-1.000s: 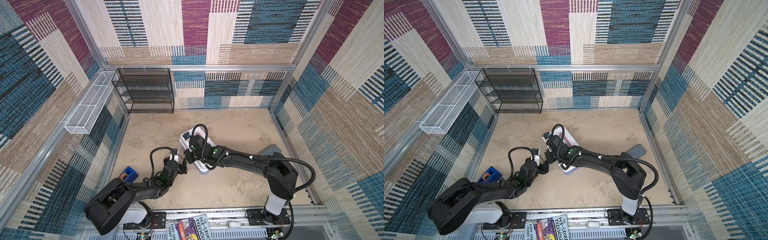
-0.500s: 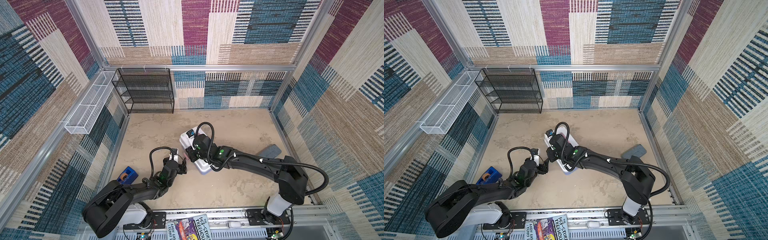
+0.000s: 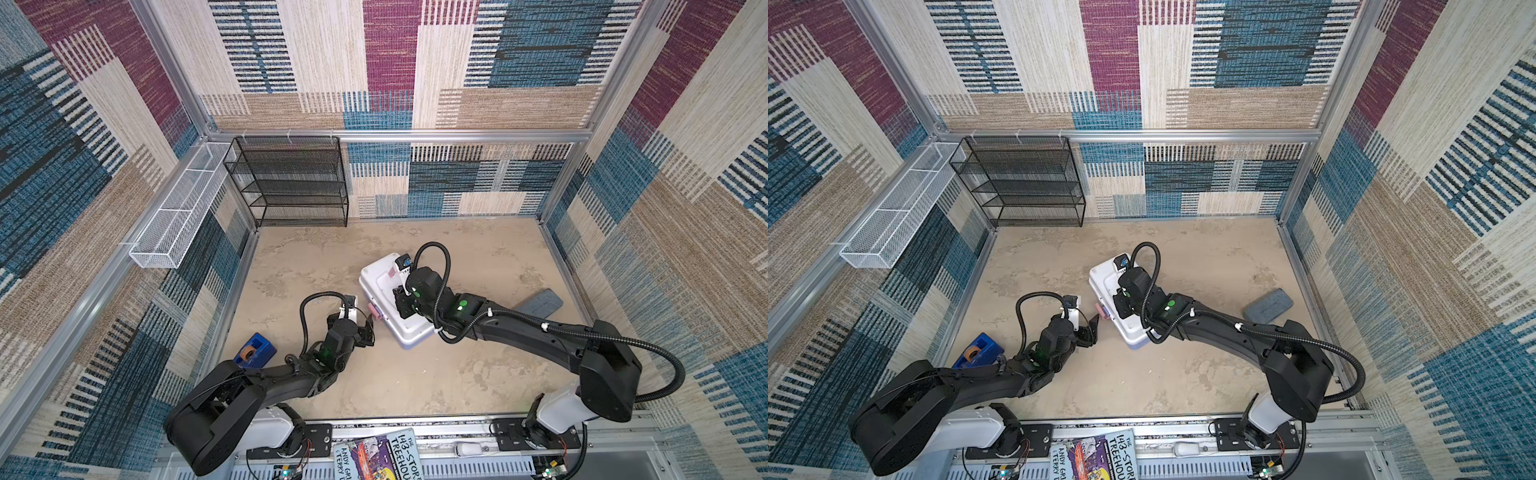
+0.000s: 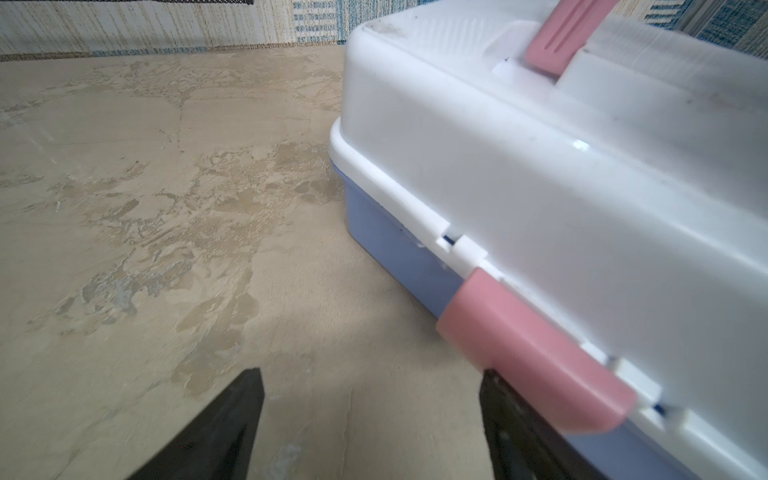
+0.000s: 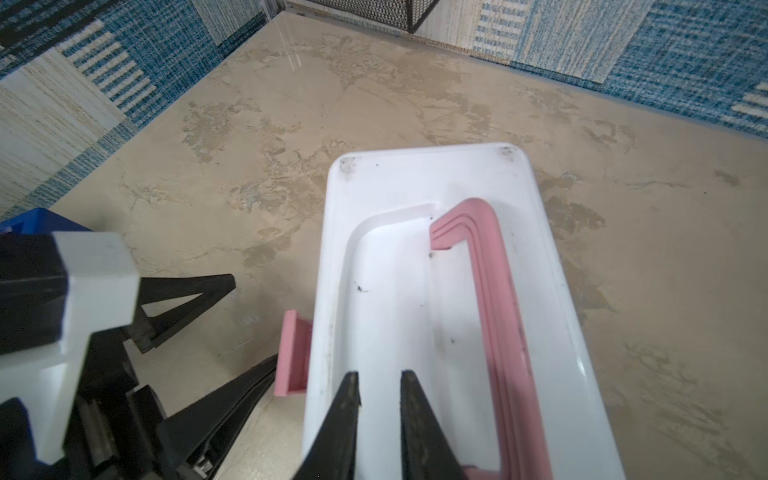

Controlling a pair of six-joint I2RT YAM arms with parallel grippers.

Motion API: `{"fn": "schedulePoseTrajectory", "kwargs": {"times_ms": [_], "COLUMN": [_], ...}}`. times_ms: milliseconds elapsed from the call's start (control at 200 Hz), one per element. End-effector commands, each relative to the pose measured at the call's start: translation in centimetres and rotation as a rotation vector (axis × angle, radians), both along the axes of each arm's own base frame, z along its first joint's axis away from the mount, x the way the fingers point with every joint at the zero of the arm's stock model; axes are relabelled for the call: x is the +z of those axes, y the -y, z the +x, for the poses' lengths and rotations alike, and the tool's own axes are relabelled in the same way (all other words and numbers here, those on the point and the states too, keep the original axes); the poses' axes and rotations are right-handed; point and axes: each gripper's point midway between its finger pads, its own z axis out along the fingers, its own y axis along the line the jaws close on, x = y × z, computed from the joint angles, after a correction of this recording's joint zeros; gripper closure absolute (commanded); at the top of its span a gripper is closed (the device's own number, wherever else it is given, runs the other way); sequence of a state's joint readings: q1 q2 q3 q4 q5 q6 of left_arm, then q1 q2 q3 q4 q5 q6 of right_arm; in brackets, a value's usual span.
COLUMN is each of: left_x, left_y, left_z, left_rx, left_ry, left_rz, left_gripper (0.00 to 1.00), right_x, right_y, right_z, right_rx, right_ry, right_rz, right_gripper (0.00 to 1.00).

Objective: Pack the tool kit
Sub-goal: 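Raise the right gripper onto the lid and close on the pink handle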

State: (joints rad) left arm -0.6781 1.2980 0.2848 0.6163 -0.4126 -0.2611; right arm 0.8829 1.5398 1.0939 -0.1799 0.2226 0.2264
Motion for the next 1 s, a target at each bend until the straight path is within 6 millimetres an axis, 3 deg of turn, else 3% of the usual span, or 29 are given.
{"fn": "schedulePoseTrajectory", "kwargs": {"times_ms": [0, 616, 997], "left_x": [0.5, 0.7, 0.4], "left_y": [0.3, 0.6, 1.0], "left_z": [0.3, 0.7, 0.9], "left_rx": [0.005, -0.001, -0.007], "left_ry": [0.008, 0.011, 0.002], "left_rz": [-0.030, -0.027, -0.024], "left_gripper": [0.15, 0.15, 0.15], "right_x": [0.2, -0.2, -0.9], "right_y": [1.0, 2.7, 2.3], "right_z": [0.6, 0.9, 0.5], "right_rx": [-0.033, -0.063, -0.030], "right_ry": [0.019, 0.024, 0.003], "right_rz": [0.009, 0.012, 0.017], "right_gripper": [0.78, 0.79, 0.81]}}
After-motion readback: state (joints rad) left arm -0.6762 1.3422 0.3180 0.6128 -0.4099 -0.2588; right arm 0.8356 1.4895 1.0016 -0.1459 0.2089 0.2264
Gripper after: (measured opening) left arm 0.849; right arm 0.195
